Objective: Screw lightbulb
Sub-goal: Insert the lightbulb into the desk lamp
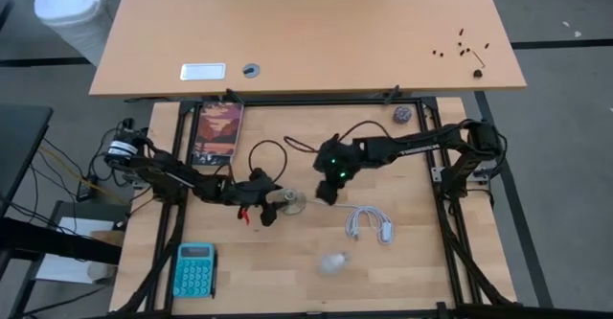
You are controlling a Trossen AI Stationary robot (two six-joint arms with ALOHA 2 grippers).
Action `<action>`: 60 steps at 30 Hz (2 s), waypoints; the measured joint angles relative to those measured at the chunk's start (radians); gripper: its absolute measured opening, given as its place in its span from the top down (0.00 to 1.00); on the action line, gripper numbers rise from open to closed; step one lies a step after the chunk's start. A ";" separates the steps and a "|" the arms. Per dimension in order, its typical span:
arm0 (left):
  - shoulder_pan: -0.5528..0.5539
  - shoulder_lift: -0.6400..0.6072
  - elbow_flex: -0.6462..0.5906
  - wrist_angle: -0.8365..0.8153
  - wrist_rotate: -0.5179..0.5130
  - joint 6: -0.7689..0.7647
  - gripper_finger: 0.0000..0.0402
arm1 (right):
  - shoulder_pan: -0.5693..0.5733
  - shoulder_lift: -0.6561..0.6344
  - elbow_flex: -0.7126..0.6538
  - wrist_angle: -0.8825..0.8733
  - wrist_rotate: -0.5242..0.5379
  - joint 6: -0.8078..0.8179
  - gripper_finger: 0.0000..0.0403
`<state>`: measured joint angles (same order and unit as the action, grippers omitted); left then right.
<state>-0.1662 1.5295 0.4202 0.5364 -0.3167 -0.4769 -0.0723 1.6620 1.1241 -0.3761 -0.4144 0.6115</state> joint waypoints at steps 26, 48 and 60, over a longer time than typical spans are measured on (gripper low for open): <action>0.114 -0.115 0.186 -0.050 0.205 0.181 0.31 | 0.642 -0.508 -0.646 -0.382 0.663 1.226 0.84; 0.108 -0.117 0.319 -0.066 0.041 0.581 0.31 | 0.684 -0.617 -0.667 -0.066 0.790 1.121 0.89; 0.052 -0.060 0.661 -0.432 0.335 0.476 0.31 | 0.671 -0.554 -0.359 -0.230 0.708 0.907 0.94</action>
<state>-0.1140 1.4691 1.0811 0.1042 0.0187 -0.0008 0.5987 1.1080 0.7653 -0.6061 0.2932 1.5184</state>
